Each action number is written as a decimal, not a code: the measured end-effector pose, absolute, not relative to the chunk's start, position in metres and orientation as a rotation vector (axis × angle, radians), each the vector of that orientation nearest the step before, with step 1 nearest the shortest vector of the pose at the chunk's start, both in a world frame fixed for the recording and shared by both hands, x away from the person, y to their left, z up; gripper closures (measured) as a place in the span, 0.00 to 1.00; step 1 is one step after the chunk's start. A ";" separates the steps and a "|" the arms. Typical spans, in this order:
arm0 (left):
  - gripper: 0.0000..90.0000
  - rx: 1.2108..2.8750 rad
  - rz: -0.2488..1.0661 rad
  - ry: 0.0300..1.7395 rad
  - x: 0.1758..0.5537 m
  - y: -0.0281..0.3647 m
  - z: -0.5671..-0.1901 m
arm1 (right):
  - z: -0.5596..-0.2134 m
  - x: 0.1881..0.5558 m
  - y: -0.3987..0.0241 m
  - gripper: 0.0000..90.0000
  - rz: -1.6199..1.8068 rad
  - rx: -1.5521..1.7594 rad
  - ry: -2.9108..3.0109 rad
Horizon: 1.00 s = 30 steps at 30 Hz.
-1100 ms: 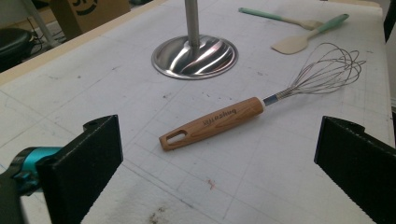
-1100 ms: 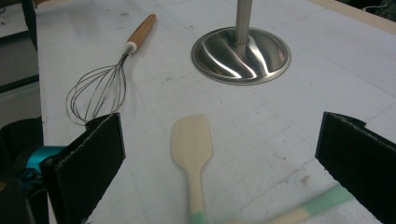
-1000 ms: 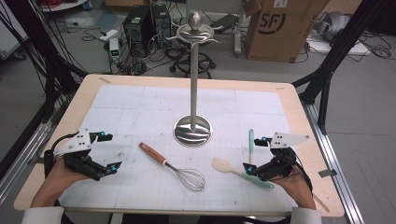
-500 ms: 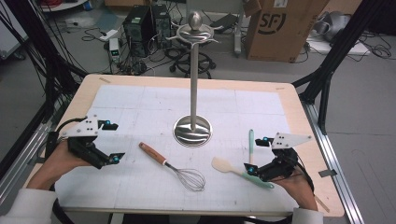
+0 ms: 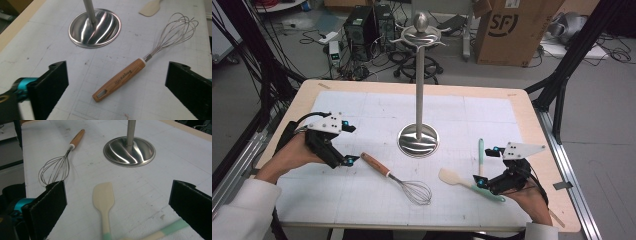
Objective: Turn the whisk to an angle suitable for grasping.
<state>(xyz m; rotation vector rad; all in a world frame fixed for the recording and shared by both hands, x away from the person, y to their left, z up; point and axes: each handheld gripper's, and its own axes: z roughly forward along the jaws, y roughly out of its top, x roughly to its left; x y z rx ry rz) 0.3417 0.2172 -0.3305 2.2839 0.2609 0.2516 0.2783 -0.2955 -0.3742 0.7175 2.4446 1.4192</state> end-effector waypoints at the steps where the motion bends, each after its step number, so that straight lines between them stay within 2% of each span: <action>1: 0.10 2.284 0.252 0.261 0.342 0.217 -0.331 | -0.374 0.278 -0.295 0.00 1.420 0.722 2.447; 5: 0.16 2.309 0.248 0.224 0.350 0.209 -0.326 | -0.374 0.278 -0.295 0.00 1.423 0.720 2.447; 10: 0.30 2.338 0.207 0.194 0.361 0.198 -0.330 | -0.373 0.278 -0.295 0.00 1.424 0.714 2.448; 12: 0.42 2.362 0.176 0.189 0.365 0.194 -0.333 | -0.373 0.278 -0.295 0.00 1.426 0.717 2.448; 16: 0.57 2.399 0.114 0.194 0.370 0.186 -0.343 | -0.373 0.278 -0.295 0.00 1.424 0.719 2.448; 18: 0.61 2.427 0.102 0.193 0.374 0.182 -0.349 | -0.373 0.278 -0.296 0.00 1.429 0.720 2.445; 22: 0.79 2.448 0.093 0.186 0.377 0.178 -0.355 | -0.373 0.278 -0.295 0.00 1.421 0.723 2.448; 30: 0.97 2.517 0.078 0.148 0.384 0.168 -0.371 | -0.374 0.279 -0.293 0.00 1.414 0.710 2.457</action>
